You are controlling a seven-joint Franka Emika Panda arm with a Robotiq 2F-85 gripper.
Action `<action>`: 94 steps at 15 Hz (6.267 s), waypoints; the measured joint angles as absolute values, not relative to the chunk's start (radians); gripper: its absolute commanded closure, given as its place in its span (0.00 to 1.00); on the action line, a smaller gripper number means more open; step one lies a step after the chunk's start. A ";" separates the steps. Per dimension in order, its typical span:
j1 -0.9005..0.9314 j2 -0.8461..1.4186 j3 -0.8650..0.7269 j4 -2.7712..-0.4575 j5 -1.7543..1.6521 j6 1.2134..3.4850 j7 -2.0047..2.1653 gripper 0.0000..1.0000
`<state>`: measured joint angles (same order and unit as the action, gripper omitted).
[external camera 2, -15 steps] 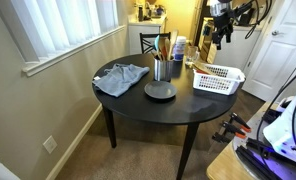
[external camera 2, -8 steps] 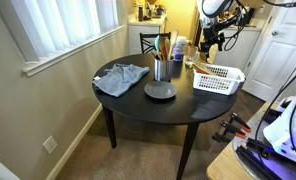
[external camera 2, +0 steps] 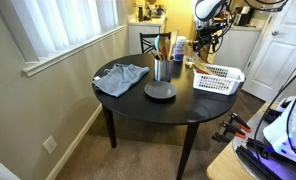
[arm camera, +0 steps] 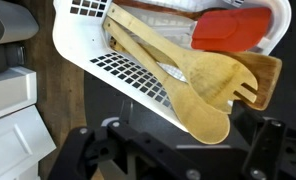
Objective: Move one wooden spoon from the white basket to the silver can
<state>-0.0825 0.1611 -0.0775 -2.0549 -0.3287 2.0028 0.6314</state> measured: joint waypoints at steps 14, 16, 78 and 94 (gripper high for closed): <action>-0.015 0.387 -0.149 -1.885 -0.330 2.010 1.012 0.00; -0.007 0.404 -0.159 -1.869 -0.331 2.006 1.026 0.00; 0.093 -0.233 0.000 -2.006 -0.173 2.305 0.937 0.94; 0.002 -0.271 0.003 -2.269 0.012 2.502 0.861 0.95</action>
<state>0.0023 -0.2708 0.0029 -2.2691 0.0120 2.5025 0.8611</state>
